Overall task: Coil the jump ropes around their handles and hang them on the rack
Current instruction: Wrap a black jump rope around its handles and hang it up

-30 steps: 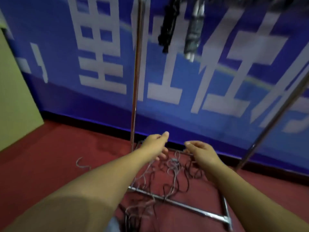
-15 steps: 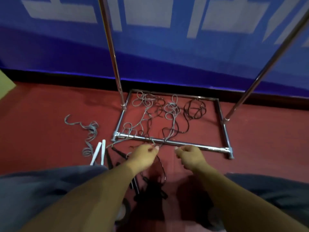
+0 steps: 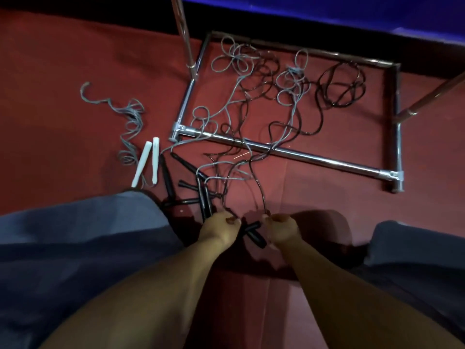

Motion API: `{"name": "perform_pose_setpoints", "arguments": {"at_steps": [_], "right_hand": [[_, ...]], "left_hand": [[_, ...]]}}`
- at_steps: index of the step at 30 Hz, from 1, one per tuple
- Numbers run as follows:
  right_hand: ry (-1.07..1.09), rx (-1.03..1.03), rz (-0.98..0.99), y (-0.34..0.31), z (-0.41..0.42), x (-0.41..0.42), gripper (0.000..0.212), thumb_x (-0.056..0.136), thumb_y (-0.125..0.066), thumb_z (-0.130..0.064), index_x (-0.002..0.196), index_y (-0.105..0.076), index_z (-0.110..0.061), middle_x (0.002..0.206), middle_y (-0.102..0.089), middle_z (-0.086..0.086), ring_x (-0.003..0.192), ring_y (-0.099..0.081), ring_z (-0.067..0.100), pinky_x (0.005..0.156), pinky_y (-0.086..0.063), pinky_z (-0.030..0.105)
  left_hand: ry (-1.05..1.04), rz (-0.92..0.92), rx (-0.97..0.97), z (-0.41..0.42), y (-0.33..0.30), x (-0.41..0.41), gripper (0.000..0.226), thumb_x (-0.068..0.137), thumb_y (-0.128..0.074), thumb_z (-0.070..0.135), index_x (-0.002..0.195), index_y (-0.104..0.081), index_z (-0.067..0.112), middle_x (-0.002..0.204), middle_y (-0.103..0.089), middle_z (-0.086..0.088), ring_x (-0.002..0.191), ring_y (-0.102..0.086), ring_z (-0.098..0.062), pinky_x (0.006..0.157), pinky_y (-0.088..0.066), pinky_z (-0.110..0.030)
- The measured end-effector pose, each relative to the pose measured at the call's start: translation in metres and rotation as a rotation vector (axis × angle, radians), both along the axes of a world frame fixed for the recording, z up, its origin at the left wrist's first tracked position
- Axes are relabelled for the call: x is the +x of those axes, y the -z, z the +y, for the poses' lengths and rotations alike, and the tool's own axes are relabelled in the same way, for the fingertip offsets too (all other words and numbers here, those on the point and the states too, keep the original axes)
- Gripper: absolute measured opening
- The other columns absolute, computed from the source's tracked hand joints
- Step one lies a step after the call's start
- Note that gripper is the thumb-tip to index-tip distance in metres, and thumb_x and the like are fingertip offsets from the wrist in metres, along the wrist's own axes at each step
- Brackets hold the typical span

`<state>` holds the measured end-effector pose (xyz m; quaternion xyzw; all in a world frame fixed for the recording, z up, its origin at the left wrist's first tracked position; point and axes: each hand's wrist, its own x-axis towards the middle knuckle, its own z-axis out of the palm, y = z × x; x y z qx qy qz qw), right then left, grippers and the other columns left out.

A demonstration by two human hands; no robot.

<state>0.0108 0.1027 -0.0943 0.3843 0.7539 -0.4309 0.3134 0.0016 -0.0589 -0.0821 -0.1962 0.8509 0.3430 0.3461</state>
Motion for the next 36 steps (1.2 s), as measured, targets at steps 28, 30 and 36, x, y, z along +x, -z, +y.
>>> {"name": "perform_pose_setpoints", "arguments": {"at_steps": [28, 30, 36], "right_hand": [[0.466, -0.404, -0.008, -0.014, 0.003, 0.007, 0.064, 0.104, -0.025, -0.058, 0.114, -0.065, -0.009, 0.104, -0.065, 0.011, 0.095, -0.061, 0.027, 0.089, -0.048, 0.04], [0.44, -0.371, 0.046, -0.034, 0.004, -0.002, 0.063, 0.103, -0.029, -0.06, 0.095, -0.066, -0.009, 0.087, -0.064, 0.009, 0.074, -0.06, 0.024, 0.075, -0.048, 0.036], [0.244, -0.306, 0.311, -0.134, 0.018, -0.057, 0.069, 0.099, -0.031, -0.067, 0.094, -0.068, -0.01, 0.084, -0.067, 0.013, 0.071, -0.061, 0.026, 0.07, -0.049, 0.035]], "left_hand": [[-0.019, 0.018, 0.088, 0.053, -0.02, -0.003, 0.031, 0.104, -0.047, 0.031, 0.123, -0.059, 0.01, 0.123, -0.064, -0.014, 0.114, -0.06, -0.034, 0.094, -0.048, -0.033], [0.084, 0.102, 0.083, 0.057, -0.045, -0.01, 0.028, 0.104, -0.047, 0.028, 0.122, -0.059, 0.011, 0.122, -0.064, -0.014, 0.114, -0.059, -0.034, 0.092, -0.046, -0.034], [0.238, 0.354, 0.08, 0.069, -0.144, -0.043, 0.025, 0.102, -0.044, 0.028, 0.125, -0.055, 0.023, 0.117, -0.065, -0.01, 0.109, -0.061, -0.033, 0.089, -0.048, -0.035]]}}
